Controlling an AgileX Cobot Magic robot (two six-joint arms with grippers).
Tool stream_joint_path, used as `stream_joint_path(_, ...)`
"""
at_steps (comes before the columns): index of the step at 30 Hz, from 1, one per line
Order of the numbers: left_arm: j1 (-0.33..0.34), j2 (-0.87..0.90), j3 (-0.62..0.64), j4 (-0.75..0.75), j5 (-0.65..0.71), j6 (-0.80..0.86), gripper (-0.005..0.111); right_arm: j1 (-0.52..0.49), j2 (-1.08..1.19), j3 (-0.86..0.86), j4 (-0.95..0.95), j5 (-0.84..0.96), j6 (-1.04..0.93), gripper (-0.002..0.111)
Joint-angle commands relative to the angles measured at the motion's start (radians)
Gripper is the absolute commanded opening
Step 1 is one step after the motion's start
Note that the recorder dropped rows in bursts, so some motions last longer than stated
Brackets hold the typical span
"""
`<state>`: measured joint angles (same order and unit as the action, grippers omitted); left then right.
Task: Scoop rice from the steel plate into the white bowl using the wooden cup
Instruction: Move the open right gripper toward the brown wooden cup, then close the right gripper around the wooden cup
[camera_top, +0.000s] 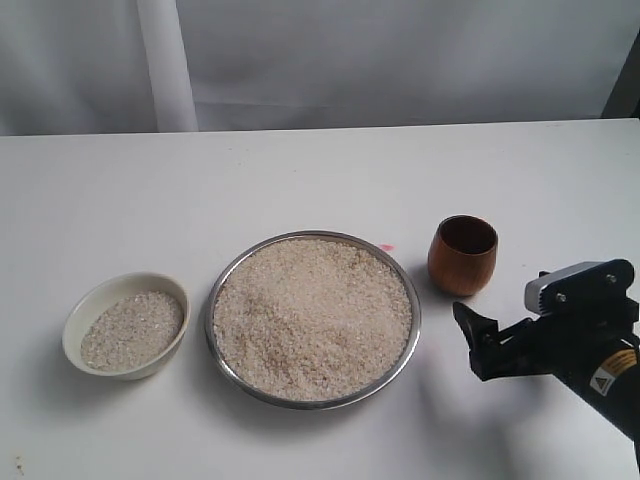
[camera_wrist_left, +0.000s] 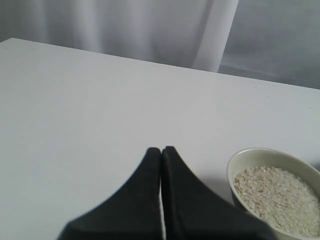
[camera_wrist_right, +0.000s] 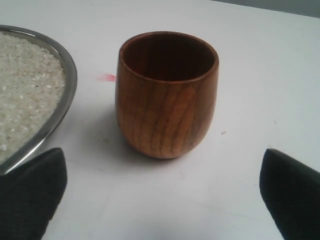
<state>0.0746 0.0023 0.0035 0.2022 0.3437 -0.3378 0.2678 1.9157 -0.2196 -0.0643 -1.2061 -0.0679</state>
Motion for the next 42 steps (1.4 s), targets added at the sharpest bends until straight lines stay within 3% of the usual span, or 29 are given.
stream_joint_path(1,-0.005,-0.002,-0.004,-0.006,-0.006,-0.002,0.000,0.000,0.000,-0.054,-0.014,-0.015,0.008,0.096)
stream_joint_path(20,-0.005,-0.002,-0.004,-0.006,-0.006,-0.002,0.000,0.000,0.000,-0.166,-0.046,0.005,0.010,0.096)
stream_joint_path(42,-0.005,-0.002,-0.004,-0.006,-0.006,-0.002,0.000,0.000,0.268,-0.318,-0.025,-0.015,0.019,0.096)
